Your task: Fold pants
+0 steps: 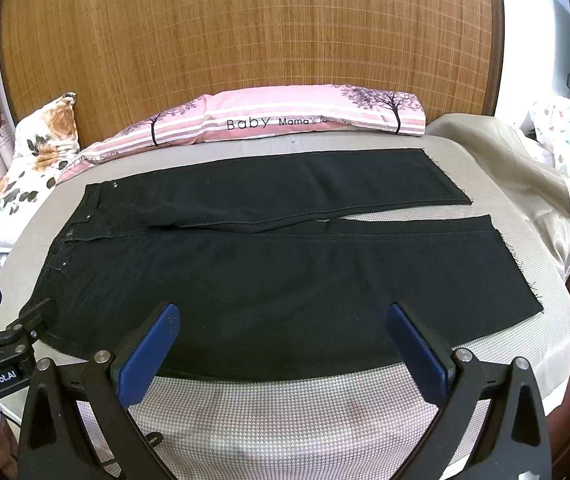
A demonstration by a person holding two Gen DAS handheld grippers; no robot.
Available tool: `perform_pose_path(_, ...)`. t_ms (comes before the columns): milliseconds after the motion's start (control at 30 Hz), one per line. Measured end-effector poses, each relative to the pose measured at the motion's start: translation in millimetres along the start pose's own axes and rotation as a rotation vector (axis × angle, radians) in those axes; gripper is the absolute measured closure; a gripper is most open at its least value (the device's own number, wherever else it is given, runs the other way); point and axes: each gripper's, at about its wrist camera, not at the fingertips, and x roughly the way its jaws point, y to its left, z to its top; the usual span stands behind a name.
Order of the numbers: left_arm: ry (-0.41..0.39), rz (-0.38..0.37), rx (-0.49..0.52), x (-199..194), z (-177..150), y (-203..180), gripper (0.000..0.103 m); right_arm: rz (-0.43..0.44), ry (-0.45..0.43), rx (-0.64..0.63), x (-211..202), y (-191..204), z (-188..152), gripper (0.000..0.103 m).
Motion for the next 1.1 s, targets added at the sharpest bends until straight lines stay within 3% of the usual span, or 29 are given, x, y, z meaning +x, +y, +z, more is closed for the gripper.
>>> perform_pose_path(733, 0.046, -0.025, -0.022, 22, 8, 13, 0.000, 0.010, 0.024, 0.010, 13, -4, 7, 0.001)
perform_pose_path(967, 0.077, -0.075, -0.124, 46, 36, 53, 0.000, 0.064, 0.086, 0.032, 33, -3, 30, 0.001)
perform_pose_path(1100, 0.071, -0.057, -0.179, 65, 62, 90, 0.000, 0.134, 0.109, 0.010, 47, 2, 45, 0.000)
